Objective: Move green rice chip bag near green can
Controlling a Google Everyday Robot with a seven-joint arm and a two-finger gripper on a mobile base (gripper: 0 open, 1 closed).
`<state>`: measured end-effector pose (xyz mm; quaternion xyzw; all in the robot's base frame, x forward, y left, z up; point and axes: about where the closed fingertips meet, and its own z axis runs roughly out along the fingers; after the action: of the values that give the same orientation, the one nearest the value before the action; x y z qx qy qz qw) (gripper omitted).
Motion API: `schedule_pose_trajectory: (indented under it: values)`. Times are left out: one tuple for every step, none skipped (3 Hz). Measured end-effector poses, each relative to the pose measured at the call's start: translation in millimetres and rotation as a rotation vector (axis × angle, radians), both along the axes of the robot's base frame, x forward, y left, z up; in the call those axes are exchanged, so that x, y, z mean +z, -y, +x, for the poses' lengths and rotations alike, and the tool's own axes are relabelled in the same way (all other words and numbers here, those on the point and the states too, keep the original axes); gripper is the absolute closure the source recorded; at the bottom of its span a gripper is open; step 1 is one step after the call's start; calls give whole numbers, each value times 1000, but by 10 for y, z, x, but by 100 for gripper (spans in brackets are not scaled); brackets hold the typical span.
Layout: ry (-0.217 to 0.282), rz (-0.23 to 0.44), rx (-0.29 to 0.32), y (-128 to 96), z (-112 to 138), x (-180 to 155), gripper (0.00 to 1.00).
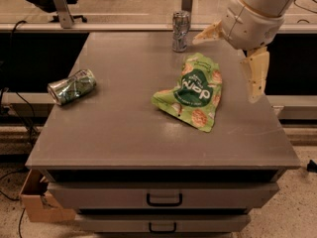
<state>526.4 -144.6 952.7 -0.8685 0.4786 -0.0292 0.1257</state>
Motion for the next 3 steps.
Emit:
schedule_pose_trajectory:
  values:
    - [26, -1, -2, -24, 43, 17, 0]
    - [44, -83, 101, -65, 189, -84, 0]
    - [19, -215, 270, -141, 406, -421, 0]
